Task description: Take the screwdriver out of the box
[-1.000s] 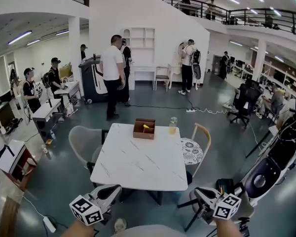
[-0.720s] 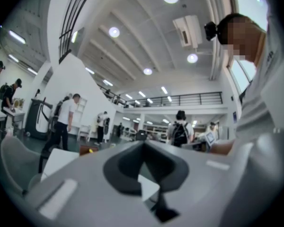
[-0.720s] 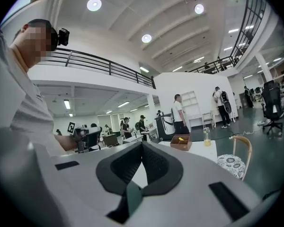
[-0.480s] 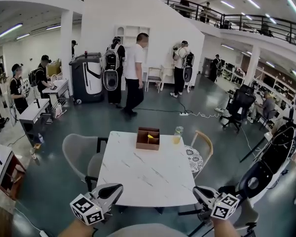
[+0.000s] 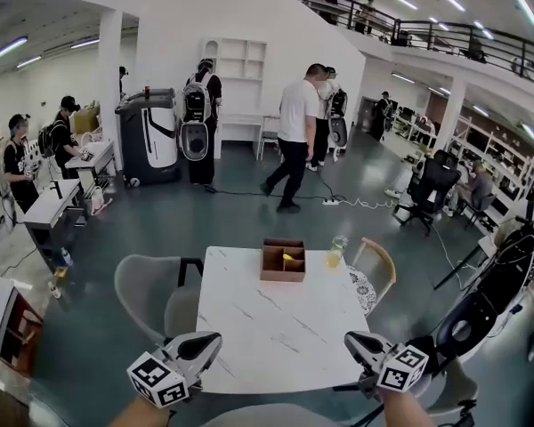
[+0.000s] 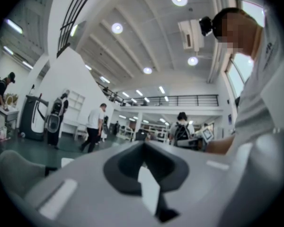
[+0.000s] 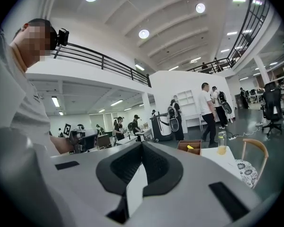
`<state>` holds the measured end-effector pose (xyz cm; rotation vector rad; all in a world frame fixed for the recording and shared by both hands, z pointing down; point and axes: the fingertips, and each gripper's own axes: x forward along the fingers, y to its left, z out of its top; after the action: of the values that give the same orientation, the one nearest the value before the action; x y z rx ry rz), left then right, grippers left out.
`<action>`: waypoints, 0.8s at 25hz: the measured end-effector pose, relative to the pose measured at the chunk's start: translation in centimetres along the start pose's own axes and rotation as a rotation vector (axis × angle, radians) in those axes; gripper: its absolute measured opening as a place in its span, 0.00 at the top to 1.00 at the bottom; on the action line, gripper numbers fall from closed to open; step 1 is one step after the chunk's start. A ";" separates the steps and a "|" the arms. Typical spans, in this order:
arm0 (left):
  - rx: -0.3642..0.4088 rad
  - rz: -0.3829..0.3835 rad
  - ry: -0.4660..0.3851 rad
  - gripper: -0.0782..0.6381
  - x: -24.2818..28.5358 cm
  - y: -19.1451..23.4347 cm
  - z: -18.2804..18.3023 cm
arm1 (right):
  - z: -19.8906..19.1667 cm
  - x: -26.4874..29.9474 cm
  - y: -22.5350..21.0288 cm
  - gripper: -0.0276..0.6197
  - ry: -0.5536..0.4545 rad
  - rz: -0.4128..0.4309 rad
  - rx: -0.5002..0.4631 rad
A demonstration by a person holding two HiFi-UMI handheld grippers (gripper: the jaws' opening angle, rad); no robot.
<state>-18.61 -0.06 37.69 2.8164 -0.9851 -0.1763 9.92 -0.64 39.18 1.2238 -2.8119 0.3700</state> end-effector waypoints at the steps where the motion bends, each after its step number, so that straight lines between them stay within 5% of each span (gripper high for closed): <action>1: -0.003 -0.005 -0.001 0.88 0.0 0.7 0.1 | 0.2 0.7 0.0 0.94 0.001 -0.005 0.001; 20: -0.049 0.039 0.002 0.88 -0.4 8.7 -0.6 | 0.3 7.8 -2.5 0.94 0.047 -0.012 0.016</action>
<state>-24.07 -6.47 39.83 2.7506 -1.0204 -0.1900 6.43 -7.94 40.48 1.2185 -2.7661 0.4150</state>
